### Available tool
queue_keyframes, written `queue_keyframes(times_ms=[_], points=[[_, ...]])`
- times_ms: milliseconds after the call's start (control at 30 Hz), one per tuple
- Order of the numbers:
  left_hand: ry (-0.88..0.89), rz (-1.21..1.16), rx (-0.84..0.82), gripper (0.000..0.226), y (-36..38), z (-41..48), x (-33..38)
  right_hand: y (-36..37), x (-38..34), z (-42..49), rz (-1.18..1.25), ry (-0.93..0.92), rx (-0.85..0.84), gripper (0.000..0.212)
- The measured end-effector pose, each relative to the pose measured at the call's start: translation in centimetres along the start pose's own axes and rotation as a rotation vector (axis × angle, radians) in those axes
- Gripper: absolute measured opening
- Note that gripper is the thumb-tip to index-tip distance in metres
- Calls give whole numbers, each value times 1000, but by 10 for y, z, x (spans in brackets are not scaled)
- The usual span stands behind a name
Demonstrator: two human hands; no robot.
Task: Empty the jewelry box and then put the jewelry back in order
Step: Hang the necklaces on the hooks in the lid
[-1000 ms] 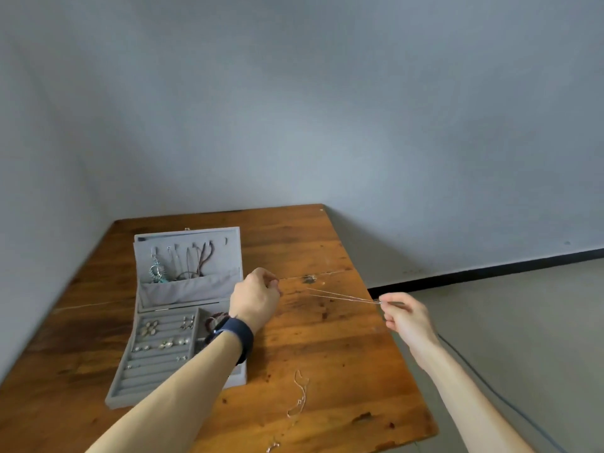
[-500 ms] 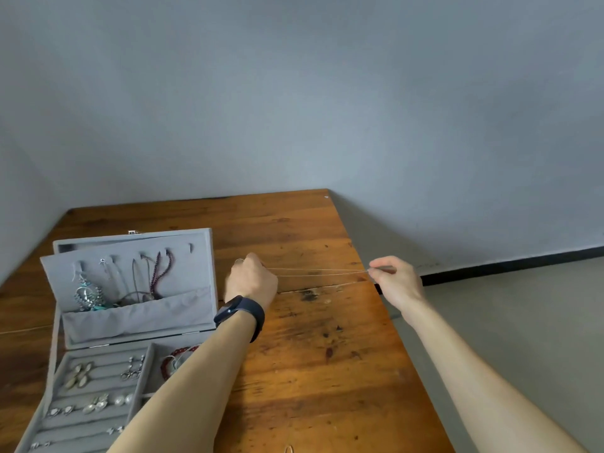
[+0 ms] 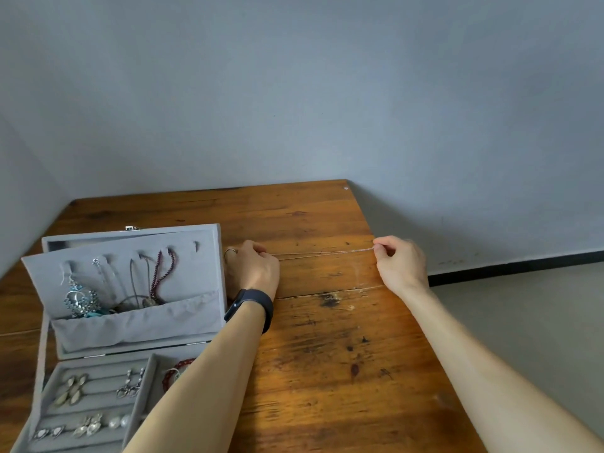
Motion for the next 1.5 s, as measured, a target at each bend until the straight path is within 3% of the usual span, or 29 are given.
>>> queue_keyframes(times_ms=[267,433,733,900,1033,1267,1500], points=[[9,23,11,18,2,2,0,1,-1,-4,9,-22,-17,30],[-4,-105,-57,21,7,1,2,-8,-6,-22,-16,-37,-55,31],[657,147,-247,44,-32,-109,55,-79,-76,-138,-56,-357,-63,25],[804,172,-238,45,-81,-164,25,-132,-94,-222,8,-418,9,22],[849,182,-240,42,-124,-202,-16,-148,-93,-291,36,-443,-25,21],[871,174,-227,34,-180,-252,-100,-131,-74,-378,26,-369,-137,19],[891,232,-177,37,-182,-277,-160,-96,-78,-417,-55,-380,-183,18]])
Point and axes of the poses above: each hand's wrist, its own z-axis towards the middle knuckle, its own y-axis out of the palm, x = y × z, the point moved 10 cm from there along z, towards the middle knuckle, and after that the axes turned 6 degrees about x, right-handed, at the moved point
